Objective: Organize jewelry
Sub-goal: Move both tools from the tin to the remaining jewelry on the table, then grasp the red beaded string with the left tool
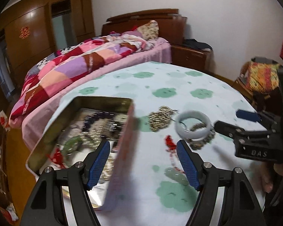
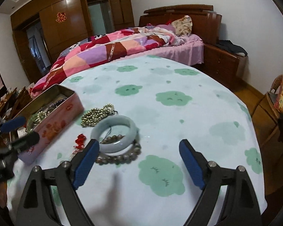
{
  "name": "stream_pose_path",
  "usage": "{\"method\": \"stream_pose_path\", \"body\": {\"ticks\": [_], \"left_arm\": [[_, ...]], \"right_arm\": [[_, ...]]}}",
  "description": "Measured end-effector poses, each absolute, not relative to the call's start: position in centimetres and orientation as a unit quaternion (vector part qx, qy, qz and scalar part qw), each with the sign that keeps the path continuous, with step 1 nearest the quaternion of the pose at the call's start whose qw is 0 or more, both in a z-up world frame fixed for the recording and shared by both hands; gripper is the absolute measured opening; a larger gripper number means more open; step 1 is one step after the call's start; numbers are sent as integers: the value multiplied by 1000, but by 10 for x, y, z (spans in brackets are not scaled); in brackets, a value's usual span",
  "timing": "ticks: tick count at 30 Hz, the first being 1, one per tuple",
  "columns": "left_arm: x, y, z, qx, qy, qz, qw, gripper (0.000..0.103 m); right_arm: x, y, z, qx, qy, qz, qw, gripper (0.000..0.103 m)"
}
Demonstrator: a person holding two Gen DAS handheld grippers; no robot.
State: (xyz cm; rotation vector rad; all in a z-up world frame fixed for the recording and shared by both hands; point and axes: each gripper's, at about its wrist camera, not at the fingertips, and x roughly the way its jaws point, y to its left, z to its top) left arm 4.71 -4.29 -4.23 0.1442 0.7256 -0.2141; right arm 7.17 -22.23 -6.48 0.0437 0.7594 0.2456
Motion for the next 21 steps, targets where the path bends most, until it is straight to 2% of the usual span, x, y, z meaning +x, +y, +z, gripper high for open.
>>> {"method": "stream_pose_path", "body": {"ticks": [8, 9, 10, 13, 17, 18, 19, 21], "left_arm": [[64, -79, -65, 98, 374, -137, 912, 73], [68, -80, -68, 99, 378, -137, 910, 70], [72, -81, -72, 99, 384, -138, 908, 59], [86, -83, -85, 93, 417, -144, 893, 41], [95, -80, -92, 71, 439, -162, 881, 39], [95, -79, -92, 64, 439, -169, 880, 24], [95, -76, -92, 60, 439, -172, 880, 13], [92, -71, -88, 51, 431, -171, 884, 12]], "right_arm": [[70, -226, -67, 29, 374, 122, 919, 91], [70, -227, -68, 30, 374, 122, 919, 91], [70, -227, -68, 31, 375, 122, 918, 91], [71, -227, -69, 32, 379, 125, 916, 91], [72, -226, -71, 30, 384, 127, 914, 91], [73, -225, -71, 30, 385, 127, 914, 91], [73, -226, -71, 29, 385, 125, 914, 91], [73, -224, -71, 25, 385, 124, 914, 91]]}}
